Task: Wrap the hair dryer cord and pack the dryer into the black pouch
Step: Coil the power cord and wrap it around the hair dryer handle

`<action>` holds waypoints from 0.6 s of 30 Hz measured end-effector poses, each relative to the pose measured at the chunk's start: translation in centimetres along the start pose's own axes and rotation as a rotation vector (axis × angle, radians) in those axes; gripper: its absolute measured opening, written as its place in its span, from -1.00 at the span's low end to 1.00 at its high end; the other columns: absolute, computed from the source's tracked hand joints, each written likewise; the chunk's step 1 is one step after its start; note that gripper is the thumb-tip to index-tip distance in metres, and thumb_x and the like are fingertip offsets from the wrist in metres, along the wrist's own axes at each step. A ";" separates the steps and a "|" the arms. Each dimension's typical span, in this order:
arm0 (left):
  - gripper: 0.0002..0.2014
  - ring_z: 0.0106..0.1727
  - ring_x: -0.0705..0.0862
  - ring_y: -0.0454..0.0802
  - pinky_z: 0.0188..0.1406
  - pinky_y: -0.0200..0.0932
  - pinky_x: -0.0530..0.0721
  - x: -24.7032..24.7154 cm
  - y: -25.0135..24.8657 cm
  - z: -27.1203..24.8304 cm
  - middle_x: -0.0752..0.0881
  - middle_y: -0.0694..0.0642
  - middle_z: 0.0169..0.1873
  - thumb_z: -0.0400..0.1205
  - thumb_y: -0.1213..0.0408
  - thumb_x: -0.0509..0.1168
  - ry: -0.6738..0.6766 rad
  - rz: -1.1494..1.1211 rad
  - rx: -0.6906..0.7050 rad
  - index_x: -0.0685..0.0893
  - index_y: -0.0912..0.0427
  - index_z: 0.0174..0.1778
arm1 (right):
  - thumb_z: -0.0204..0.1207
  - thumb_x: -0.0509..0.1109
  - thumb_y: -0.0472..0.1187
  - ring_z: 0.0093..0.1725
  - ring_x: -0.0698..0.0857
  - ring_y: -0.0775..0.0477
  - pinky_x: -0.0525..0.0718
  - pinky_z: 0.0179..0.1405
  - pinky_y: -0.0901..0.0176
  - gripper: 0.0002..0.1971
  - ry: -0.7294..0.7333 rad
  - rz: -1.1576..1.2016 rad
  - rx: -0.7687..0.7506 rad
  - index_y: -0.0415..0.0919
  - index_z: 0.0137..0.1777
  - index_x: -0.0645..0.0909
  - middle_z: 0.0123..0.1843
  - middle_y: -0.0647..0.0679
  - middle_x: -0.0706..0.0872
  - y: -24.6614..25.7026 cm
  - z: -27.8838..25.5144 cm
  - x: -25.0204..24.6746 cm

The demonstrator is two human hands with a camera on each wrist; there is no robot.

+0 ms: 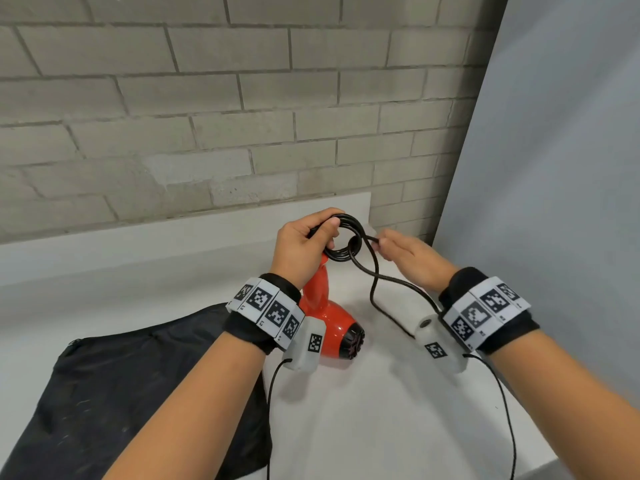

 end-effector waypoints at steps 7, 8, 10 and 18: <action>-0.79 -0.49 0.58 -0.29 -0.42 -0.46 0.57 -0.6 0.3 0.1 0.59 0.06 -0.49 0.61 0.36 0.25 -0.042 -0.057 -0.009 0.68 0.10 0.11 | 0.60 0.06 -0.39 -0.14 0.47 -0.10 0.42 -0.34 0.28 -0.73 0.124 -0.308 0.390 -0.21 -0.01 0.60 -0.12 -0.13 0.53 -8.5 -1.4 1.1; -0.79 -0.47 0.60 -0.31 -0.36 -0.46 0.59 -0.9 0.3 0.2 0.60 0.06 -0.49 0.60 0.36 0.25 -0.055 -0.069 -0.004 0.68 0.08 0.10 | 0.59 0.06 -0.41 -0.09 0.47 -0.09 0.41 -0.35 0.36 -0.70 0.223 -0.391 0.439 -0.21 0.03 0.62 -0.06 -0.13 0.52 -9.5 -2.0 1.8; -0.79 -0.42 0.63 -0.32 -0.25 -0.42 0.63 -1.4 0.4 0.3 0.63 0.02 -0.47 0.60 0.37 0.25 -0.057 -0.080 0.006 0.66 0.05 0.10 | 0.56 0.09 -0.42 -0.03 0.48 -0.07 0.44 -0.29 0.42 -0.68 0.361 -0.441 0.482 -0.17 0.10 0.64 0.02 -0.16 0.56 -10.6 -3.1 3.5; -0.78 -0.56 0.56 -0.28 -0.52 -0.42 0.57 -1.3 0.5 0.4 0.58 0.08 -0.50 0.61 0.37 0.23 -0.043 -0.100 -0.032 0.66 0.10 0.13 | 0.59 0.23 -0.31 -0.19 0.48 0.19 0.54 0.06 0.19 -0.51 0.046 -0.088 0.103 0.03 0.49 0.31 0.12 -0.01 0.53 -3.6 0.5 4.7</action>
Point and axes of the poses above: each hand's wrist, its own z-axis towards the middle knuckle, its own x-axis out of the palm, y = z × x, the point moved 6 cm from there along z, towards the middle knuckle
